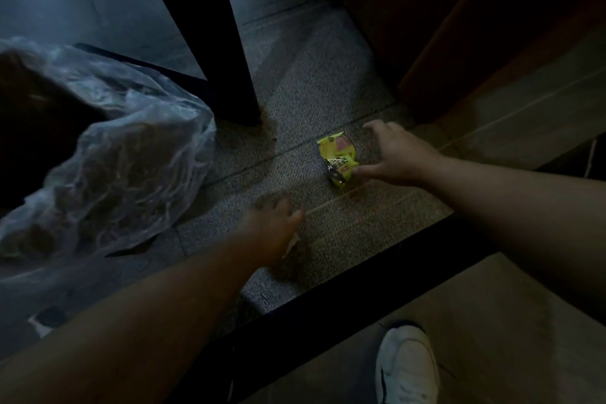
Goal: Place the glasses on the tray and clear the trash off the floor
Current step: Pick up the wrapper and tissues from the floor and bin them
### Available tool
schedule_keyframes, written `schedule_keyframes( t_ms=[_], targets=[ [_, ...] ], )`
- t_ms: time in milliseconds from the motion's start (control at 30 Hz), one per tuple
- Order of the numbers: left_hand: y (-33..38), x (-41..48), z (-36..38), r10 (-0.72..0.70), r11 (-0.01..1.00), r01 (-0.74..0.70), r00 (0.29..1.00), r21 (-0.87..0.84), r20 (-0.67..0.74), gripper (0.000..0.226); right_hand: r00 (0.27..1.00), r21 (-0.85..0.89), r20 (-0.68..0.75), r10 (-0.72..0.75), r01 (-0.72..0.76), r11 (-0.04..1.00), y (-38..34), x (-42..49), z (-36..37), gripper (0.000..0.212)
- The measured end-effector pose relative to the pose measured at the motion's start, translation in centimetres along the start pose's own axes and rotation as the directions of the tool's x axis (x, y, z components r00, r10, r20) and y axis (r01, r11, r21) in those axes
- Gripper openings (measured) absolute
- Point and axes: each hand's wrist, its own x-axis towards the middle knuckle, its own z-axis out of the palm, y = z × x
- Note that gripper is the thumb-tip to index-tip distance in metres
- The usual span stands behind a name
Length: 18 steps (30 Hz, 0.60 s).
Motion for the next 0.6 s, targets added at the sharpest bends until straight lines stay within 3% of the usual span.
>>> schedule_keyframes(
  t_ms=[200,400,600],
  targets=[
    [0.1,0.0,2.4,0.019,1.000,-0.019,1.000,0.015,-0.025,0.051,0.999,0.060,-0.007,0.038,-0.038,0.997,0.3,2.5,1.3,0.101],
    [0.0,-0.5,1.5,-0.018,0.997,0.027,0.992,-0.075,0.122,0.033,0.999,0.046,0.040,0.013,-0.014,0.999,-1.2,4.3,2.8,0.103],
    [-0.5,-1.3,-1.3,-0.047,0.995,0.041,0.997,-0.087,-0.058,0.026,0.995,-0.126,0.103,-0.003,0.016,0.992,-3.0,5.2,4.6,0.104]
  ],
)
